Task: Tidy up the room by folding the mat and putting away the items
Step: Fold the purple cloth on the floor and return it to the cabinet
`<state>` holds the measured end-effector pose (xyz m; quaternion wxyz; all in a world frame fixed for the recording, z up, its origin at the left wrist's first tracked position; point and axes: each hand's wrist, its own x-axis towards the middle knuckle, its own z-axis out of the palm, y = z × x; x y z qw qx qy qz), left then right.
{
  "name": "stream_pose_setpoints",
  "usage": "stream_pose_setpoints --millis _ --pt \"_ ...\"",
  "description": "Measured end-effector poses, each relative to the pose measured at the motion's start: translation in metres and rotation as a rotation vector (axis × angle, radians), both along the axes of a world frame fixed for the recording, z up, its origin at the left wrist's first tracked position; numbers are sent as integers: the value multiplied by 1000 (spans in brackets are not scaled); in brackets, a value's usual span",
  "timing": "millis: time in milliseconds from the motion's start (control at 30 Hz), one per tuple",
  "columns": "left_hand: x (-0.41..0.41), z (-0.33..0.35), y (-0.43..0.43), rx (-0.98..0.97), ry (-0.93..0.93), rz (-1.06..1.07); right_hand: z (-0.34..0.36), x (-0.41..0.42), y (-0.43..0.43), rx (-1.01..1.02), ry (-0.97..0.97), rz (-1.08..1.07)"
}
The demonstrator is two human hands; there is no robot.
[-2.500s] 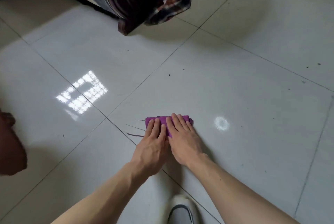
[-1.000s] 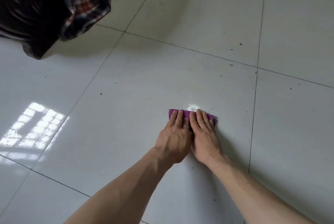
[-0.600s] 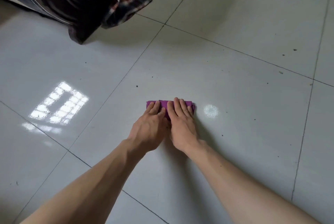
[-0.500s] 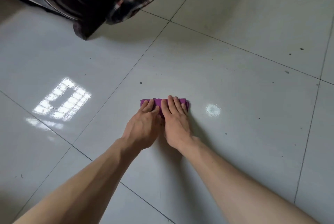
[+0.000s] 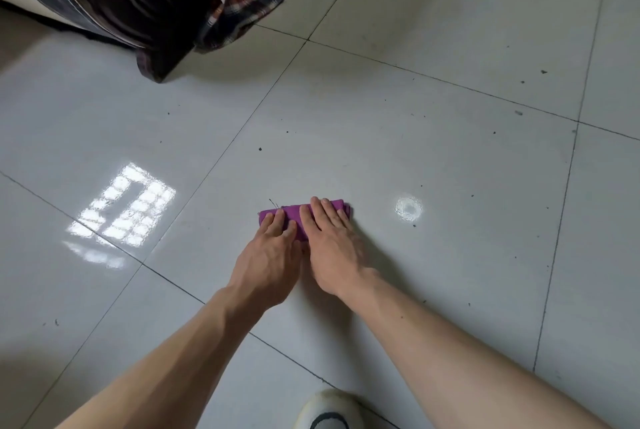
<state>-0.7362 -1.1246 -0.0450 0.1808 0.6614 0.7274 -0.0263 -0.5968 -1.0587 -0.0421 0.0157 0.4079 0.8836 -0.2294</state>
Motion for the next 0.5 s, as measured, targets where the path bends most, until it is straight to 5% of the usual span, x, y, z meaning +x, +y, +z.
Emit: stream_pose_setpoints --millis 400,500 --pt "95 12 -32 88 -141 -134 4 110 -46 -1 -41 -96" --pt "108 32 -18 227 -243 46 16 126 -42 -66 -8 -133"
